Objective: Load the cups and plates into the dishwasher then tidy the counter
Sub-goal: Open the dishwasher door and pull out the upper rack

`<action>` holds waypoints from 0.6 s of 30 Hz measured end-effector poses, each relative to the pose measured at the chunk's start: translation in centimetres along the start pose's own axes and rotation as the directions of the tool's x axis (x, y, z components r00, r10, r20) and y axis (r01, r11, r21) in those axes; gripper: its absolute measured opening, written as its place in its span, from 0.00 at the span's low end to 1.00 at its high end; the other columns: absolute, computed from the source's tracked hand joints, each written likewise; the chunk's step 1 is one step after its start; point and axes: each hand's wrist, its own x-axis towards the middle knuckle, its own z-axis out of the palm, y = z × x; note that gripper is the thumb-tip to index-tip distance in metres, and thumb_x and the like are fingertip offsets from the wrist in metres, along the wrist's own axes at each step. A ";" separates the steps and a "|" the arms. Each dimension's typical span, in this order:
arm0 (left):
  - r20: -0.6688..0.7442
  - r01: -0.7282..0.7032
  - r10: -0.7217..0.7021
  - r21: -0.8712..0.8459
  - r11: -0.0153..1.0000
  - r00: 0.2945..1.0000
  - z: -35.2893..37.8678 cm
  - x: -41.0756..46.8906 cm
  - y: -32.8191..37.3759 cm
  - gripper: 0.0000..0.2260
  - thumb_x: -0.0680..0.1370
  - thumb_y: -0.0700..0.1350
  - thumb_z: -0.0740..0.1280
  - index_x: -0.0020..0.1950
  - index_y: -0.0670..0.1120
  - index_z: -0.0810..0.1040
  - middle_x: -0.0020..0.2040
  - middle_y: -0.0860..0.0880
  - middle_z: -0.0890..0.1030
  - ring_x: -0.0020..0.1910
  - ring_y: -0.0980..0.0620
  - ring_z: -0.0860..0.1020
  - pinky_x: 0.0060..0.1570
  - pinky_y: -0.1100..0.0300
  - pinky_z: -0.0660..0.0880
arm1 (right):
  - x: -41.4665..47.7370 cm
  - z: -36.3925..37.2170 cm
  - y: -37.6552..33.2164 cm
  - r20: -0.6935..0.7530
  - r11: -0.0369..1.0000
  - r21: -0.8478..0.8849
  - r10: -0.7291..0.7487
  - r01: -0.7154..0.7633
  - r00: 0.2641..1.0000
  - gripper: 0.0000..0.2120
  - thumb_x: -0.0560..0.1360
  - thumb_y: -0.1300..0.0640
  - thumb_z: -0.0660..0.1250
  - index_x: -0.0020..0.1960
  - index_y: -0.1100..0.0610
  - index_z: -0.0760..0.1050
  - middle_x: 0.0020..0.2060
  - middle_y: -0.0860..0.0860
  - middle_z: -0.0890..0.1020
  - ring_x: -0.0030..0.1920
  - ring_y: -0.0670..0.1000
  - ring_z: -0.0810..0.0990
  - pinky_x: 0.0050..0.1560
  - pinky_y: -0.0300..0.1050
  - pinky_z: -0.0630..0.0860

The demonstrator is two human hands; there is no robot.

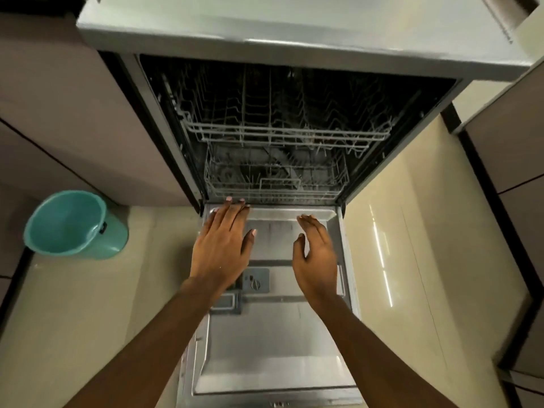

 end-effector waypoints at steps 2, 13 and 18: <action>-0.046 -0.060 0.061 0.021 0.998 0.997 -0.8 3.2 -0.4 0.24 0.81 0.54 0.57 0.74 0.46 0.63 0.74 0.47 0.66 0.75 0.48 0.59 0.74 0.50 0.56 | 2.9 0.2 -0.8 -0.032 1.000 -0.017 -0.018 0.017 0.999 0.19 0.78 0.62 0.62 0.69 0.56 0.72 0.67 0.50 0.74 0.69 0.47 0.70 0.71 0.41 0.66; -0.119 -0.163 0.180 0.137 0.977 0.976 -0.7 18.6 -3.5 0.24 0.80 0.44 0.61 0.75 0.42 0.62 0.75 0.44 0.64 0.75 0.44 0.61 0.73 0.47 0.58 | 17.7 2.2 -1.5 -0.088 0.930 -0.230 -0.313 0.287 0.946 0.20 0.75 0.64 0.64 0.67 0.60 0.73 0.66 0.55 0.75 0.70 0.55 0.69 0.68 0.54 0.69; -0.163 -0.086 0.098 0.082 0.993 0.982 0.8 19.5 -3.8 0.18 0.78 0.39 0.63 0.68 0.43 0.73 0.63 0.43 0.77 0.64 0.40 0.73 0.65 0.45 0.67 | 20.6 3.4 -0.6 0.128 0.876 -0.418 -0.207 0.242 0.970 0.22 0.81 0.52 0.58 0.73 0.57 0.67 0.69 0.55 0.72 0.72 0.57 0.65 0.72 0.56 0.63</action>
